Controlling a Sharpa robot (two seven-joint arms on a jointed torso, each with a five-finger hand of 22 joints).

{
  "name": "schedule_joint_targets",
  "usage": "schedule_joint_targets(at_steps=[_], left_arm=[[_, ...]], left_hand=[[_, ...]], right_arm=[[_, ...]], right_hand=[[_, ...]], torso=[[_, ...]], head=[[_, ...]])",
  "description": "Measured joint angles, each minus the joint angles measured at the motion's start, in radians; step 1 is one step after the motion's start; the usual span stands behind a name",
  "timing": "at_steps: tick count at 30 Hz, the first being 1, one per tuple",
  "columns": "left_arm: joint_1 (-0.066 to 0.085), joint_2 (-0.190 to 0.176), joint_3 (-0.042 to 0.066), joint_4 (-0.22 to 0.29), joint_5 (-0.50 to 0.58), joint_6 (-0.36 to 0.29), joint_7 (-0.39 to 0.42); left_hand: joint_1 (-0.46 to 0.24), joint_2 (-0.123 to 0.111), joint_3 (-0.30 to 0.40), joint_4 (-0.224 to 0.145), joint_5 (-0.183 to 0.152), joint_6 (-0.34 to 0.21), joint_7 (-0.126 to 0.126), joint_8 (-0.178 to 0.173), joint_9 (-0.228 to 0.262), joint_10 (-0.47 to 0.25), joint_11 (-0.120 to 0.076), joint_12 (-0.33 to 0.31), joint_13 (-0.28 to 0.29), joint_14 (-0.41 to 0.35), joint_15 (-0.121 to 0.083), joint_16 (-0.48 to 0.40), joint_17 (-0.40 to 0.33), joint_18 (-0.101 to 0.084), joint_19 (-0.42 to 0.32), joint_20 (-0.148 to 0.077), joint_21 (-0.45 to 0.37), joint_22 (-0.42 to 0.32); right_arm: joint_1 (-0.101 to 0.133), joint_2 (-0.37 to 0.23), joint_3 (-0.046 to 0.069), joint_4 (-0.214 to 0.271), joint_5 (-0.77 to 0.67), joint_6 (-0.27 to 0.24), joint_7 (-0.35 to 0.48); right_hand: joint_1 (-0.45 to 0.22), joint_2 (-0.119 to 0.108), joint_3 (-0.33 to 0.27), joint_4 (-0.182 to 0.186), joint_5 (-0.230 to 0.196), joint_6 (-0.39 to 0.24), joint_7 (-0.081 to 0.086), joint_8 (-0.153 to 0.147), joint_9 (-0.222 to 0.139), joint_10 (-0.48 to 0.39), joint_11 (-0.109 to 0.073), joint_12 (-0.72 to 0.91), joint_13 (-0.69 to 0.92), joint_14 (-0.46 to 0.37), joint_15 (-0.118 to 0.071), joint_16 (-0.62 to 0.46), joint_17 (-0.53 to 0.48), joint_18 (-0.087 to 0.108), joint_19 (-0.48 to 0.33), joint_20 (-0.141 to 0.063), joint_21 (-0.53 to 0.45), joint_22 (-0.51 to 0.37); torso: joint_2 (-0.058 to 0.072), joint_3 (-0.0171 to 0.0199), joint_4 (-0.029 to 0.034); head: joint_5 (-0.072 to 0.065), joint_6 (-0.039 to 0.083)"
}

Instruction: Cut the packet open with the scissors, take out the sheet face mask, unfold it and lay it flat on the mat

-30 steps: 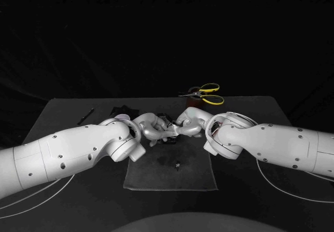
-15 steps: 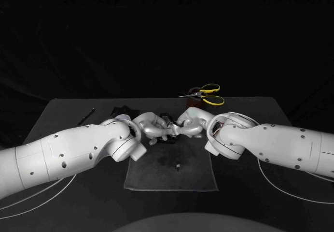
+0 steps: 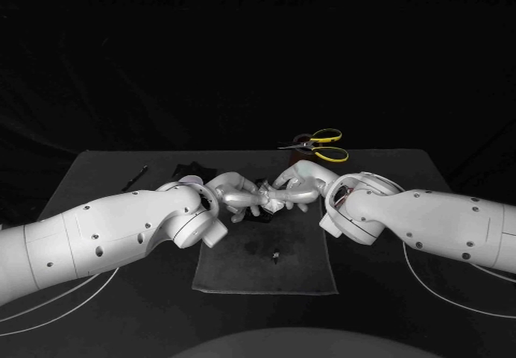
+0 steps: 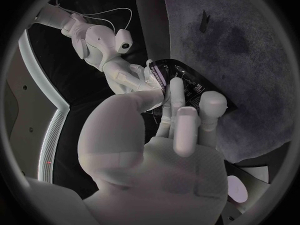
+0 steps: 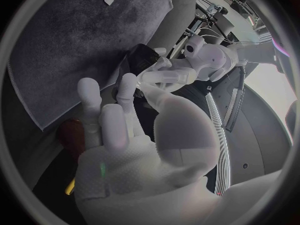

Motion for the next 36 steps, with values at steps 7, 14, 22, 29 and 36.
schedule_joint_targets(at_steps=[7,14,22,29,36], left_arm=[[0.000,0.000,0.000,0.000,0.006,0.015,-0.001],[0.000,0.001,0.000,-0.007,0.009,0.021,-0.003],[0.001,0.001,0.000,-0.014,0.011,0.025,-0.006],[0.001,0.001,0.000,-0.016,0.011,0.029,-0.008],[0.001,0.003,0.000,-0.017,0.012,0.034,-0.011]], left_hand=[[-0.028,-0.001,0.006,-0.012,0.006,0.007,0.000,0.000,0.000,0.004,-0.002,0.000,0.003,0.004,-0.004,0.005,0.014,0.000,0.009,-0.002,0.010,0.014],[-0.041,-0.002,0.007,-0.012,0.006,0.012,-0.006,0.000,0.000,0.013,-0.004,0.000,0.004,0.004,-0.004,0.005,0.019,0.000,0.012,-0.005,0.011,0.018],[-0.045,-0.005,0.025,-0.031,0.006,0.018,-0.004,0.000,0.001,0.016,-0.006,0.000,0.005,0.004,-0.003,0.005,0.019,0.000,0.012,-0.005,0.011,0.020],[-0.054,-0.012,0.031,-0.037,0.005,0.019,-0.005,0.006,0.001,0.018,-0.005,0.000,0.005,0.003,-0.003,0.005,0.019,0.000,0.012,-0.005,0.012,0.021],[-0.058,-0.008,0.031,-0.037,0.005,0.019,-0.005,0.006,0.001,0.018,-0.005,0.000,0.005,0.003,-0.003,0.005,0.017,0.000,0.012,-0.005,0.016,0.024]], right_arm=[[0.000,-0.031,-0.001,0.027,0.009,-0.031,0.068],[-0.007,-0.091,-0.001,0.084,-0.001,-0.067,0.148],[-0.023,-0.176,-0.002,0.163,-0.065,-0.131,0.219],[-0.038,-0.221,-0.002,0.205,-0.146,-0.192,0.253],[-0.060,-0.208,-0.002,0.224,-0.254,-0.219,0.253]], right_hand=[[0.032,-0.012,-0.013,-0.006,0.000,-0.004,0.002,-0.001,-0.002,-0.013,-0.002,0.000,-0.010,-0.005,0.005,-0.004,-0.011,0.000,-0.014,0.004,-0.029,-0.026],[0.101,-0.001,-0.002,-0.037,0.000,0.002,-0.005,-0.001,-0.002,-0.012,-0.002,0.027,-0.014,0.000,0.000,0.036,0.069,-0.001,0.031,0.000,0.020,0.035],[0.136,-0.001,0.008,-0.058,0.000,0.035,-0.011,-0.001,-0.006,0.015,-0.011,0.136,0.043,0.002,-0.002,0.074,0.144,-0.002,0.102,-0.008,0.106,0.127],[0.154,-0.001,0.014,-0.073,0.014,0.068,-0.016,-0.001,-0.011,0.017,-0.013,0.246,0.117,0.002,-0.002,0.095,0.181,-0.017,0.145,-0.011,0.161,0.187],[0.154,-0.001,0.005,-0.074,0.008,0.109,-0.024,-0.001,-0.020,0.060,-0.019,0.536,0.312,0.007,-0.007,0.153,0.234,-0.033,0.191,-0.014,0.224,0.257]], torso=[[0.000,0.0012,-0.0007],[0.000,0.0012,-0.0013],[0.000,0.0007,-0.0017],[0.000,0.0001,-0.0020],[0.000,0.0001,-0.0003]], head=[[0.007,0.001],[0.015,0.000],[0.024,-0.001],[0.026,0.002],[0.029,0.003]])
